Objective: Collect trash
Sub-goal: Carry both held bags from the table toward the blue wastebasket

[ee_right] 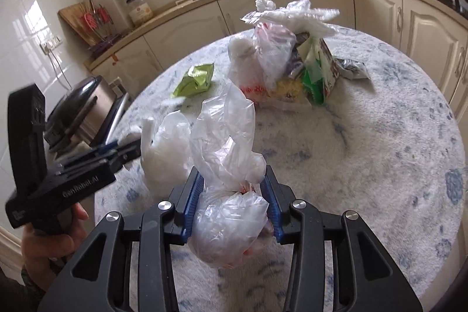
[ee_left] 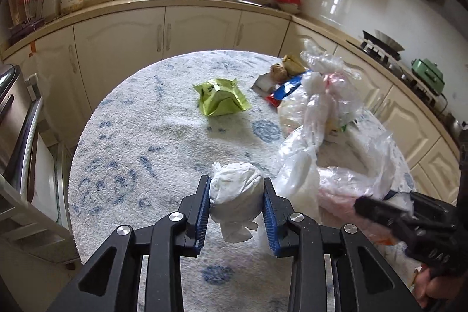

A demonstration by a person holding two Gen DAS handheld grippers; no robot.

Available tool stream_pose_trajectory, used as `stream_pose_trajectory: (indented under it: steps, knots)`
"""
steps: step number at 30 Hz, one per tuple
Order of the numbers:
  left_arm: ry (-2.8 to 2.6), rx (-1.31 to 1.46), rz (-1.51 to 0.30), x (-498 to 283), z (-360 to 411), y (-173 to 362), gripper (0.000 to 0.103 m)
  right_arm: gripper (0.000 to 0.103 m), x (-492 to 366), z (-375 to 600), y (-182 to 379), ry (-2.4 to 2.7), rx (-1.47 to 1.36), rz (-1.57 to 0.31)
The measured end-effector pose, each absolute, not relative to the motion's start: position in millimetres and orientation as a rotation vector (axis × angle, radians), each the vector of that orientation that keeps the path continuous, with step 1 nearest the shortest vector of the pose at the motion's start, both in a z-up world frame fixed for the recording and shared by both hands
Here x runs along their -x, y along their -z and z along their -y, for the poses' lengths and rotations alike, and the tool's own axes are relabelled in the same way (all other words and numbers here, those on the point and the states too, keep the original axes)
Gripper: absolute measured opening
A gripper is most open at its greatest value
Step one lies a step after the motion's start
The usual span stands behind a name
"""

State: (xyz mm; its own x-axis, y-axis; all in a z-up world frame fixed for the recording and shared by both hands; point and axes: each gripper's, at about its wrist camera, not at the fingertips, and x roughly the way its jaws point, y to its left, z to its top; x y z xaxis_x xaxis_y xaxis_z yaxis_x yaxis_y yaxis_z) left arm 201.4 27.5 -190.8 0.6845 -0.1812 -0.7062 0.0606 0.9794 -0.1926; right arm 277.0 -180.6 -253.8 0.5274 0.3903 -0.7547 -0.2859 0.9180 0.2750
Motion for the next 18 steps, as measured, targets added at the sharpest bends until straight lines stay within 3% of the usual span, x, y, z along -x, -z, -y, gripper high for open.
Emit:
stream_pose_trajectory:
  steps: [7,8,9,10,18]
  knots:
    - [0.125,0.135,-0.809,-189,-21,184,0.029,0.053,-297,153,269,-0.39,0.041,-0.967]
    - [0.12,0.134,-0.808,-188,-22,183,0.029,0.049,-299,147,270,-0.386,0.073,-0.96]
    - [0.117,0.134,-0.805,-187,-23,182,0.029,0.035,-300,144,270,-0.397,0.081,-0.958]
    - [0.116,0.133,-0.802,-185,-24,180,0.029,0.031,-301,144,270,-0.411,0.069,-0.961]
    - [0.117,0.115,-0.736,-167,-21,153,0.029,0.028,-279,177,254,-0.457,-0.11,-0.904]
